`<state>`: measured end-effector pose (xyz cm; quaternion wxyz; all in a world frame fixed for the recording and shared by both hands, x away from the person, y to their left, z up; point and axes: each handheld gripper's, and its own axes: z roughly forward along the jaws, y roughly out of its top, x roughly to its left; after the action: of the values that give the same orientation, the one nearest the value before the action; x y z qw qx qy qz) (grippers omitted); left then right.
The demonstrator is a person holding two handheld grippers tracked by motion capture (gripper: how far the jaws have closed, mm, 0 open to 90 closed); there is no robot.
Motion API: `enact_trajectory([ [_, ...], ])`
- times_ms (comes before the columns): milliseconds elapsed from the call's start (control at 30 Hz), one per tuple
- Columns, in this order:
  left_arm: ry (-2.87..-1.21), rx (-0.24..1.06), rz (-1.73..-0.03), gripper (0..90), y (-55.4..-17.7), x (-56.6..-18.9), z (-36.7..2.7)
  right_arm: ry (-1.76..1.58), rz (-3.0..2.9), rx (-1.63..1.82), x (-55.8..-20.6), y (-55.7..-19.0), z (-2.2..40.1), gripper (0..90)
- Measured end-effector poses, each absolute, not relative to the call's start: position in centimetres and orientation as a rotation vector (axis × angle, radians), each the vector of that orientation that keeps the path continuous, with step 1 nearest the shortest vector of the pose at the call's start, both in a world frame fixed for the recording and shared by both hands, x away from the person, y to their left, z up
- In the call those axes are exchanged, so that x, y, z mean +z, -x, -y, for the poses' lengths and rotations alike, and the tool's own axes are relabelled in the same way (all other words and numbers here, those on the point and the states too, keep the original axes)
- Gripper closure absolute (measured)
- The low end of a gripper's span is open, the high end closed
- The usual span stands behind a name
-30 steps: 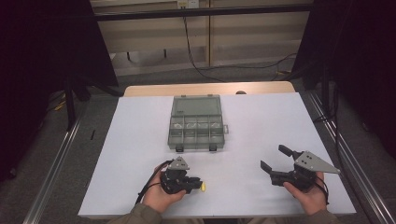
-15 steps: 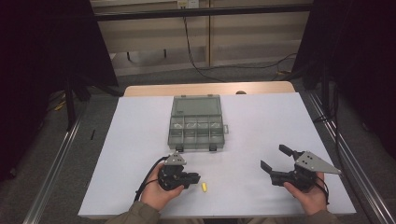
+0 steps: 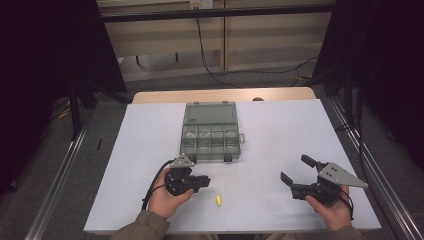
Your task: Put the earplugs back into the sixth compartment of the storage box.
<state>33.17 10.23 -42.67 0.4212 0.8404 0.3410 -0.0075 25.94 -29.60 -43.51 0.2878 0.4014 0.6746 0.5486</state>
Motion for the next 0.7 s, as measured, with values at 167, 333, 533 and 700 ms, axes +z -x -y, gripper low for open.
enact_trajectory([
  [167,-2.094,-0.004,-0.878,82.5,-33.5,-42.7,-10.4,-1.087,-1.799,1.473,-43.7,-25.9,29.6,4.6],
  [333,-2.088,0.008,-0.9,82.5,-33.9,-42.7,-10.6,-1.088,-1.802,1.462,-43.9,-25.8,29.6,3.0],
  [533,-2.089,0.012,-0.913,82.4,-34.2,-42.6,-10.6,-1.087,-1.785,1.468,-43.9,-25.8,29.6,1.8],
  [700,-2.079,0.02,-0.938,82.5,-34.7,-42.5,-10.7,-1.093,-1.775,1.474,-44.0,-25.8,29.8,1.6],
])
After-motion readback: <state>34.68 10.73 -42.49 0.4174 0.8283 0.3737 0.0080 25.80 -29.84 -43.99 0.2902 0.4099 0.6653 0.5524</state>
